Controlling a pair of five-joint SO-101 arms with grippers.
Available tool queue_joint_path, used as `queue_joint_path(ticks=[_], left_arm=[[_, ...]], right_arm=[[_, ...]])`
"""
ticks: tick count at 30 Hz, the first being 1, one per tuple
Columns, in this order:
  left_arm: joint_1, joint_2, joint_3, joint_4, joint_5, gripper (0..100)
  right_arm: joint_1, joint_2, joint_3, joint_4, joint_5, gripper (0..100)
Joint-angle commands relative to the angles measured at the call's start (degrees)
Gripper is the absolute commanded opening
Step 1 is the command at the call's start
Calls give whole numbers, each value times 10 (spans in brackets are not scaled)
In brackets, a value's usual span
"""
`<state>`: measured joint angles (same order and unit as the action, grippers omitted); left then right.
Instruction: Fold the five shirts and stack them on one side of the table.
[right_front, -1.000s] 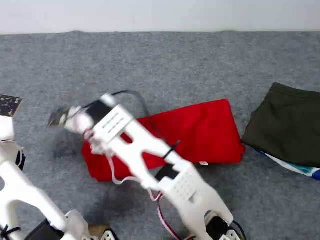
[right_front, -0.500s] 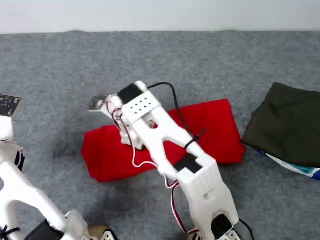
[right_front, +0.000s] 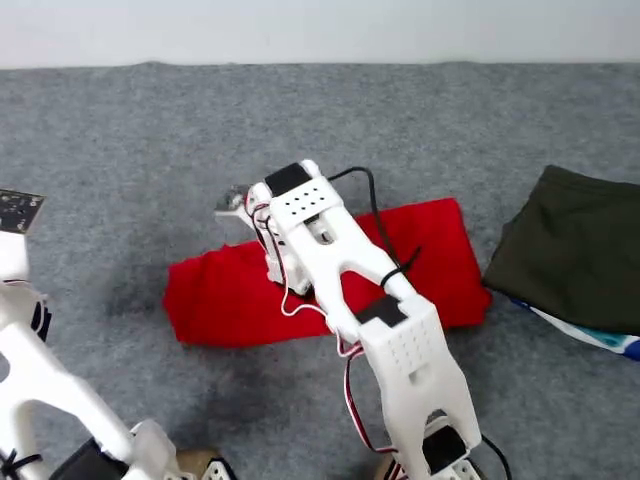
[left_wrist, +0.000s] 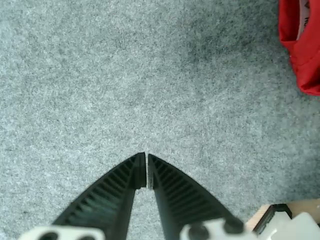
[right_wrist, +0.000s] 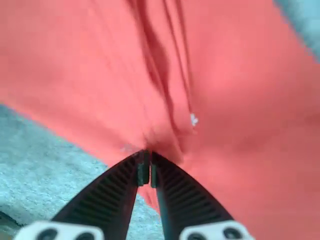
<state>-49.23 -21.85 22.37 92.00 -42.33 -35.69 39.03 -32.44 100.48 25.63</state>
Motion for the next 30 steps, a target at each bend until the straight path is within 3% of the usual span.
queue_joint_path(ticks=[1,7,13,22,30], left_arm=[[1,-18,-3,-4,-4,15],[2,-18,-3,-4,-4,15],[-3,-19,-3,-1,-4,15],[-16,-19,-3,6,-4,15],[-16,-19,-4,8,-4,15]], right_arm=[[-4,-73,-18,17,-19,11],[6,-3,-14,-37,-18,10],[-7,72,-14,25,-34,10],[-15,-73,-11,24,-40,9],[95,-230,106,23,-53,30]])
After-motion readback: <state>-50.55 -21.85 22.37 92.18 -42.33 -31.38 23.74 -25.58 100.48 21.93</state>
